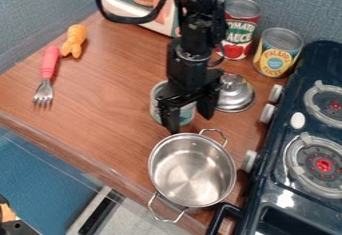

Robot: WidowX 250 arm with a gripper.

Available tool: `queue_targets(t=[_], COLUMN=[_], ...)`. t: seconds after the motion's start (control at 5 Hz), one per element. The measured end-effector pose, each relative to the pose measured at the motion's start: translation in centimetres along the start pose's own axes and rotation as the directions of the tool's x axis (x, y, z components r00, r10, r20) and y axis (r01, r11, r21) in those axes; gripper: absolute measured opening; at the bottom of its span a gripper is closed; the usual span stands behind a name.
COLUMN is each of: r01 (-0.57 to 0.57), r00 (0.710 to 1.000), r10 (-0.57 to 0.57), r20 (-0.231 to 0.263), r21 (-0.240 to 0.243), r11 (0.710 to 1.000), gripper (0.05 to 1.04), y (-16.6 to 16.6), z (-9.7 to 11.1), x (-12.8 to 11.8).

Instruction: Move the can to the upper left of the table

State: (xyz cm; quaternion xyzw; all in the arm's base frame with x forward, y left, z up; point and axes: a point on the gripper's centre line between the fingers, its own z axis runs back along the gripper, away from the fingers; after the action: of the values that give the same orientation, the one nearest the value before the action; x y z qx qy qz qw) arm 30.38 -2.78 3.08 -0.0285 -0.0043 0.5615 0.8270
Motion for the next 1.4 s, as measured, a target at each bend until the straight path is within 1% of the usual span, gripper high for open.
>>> queue_targets(t=[0.2, 0.4, 0.6, 0.8, 1.0, 1.2, 1.4], r01=[0.006, 0.081, 0.152, 0.209, 0.245, 0.272, 0.26], r00=[1.0, 0.995, 0.987, 0.977, 0.969, 0.961, 0.963], r10=[-0.005, -0.082, -0.153, -0.21, -0.246, -0.275, -0.263], r20=[0.013, 0.05, 0.049, 0.032, 0.026, 0.032, 0.068], r21=[-0.006, 0.022, 0.026, 0.028, 0.041, 0.071, 0.051], r11=[1.0, 0.996, 0.988, 0.978, 0.969, 0.96, 0.964], gripper=[0.999, 0.999, 0.999, 0.999, 0.999, 0.999, 0.999], y=[0.2, 0.7, 1.0, 1.1, 1.4, 1.5, 1.1], z=[0.5, 0.6, 0.8, 0.6, 0.7, 0.0, 1.1], x=[0.9, 1.9, 3.2, 3.8, 4.7, 6.6, 8.9])
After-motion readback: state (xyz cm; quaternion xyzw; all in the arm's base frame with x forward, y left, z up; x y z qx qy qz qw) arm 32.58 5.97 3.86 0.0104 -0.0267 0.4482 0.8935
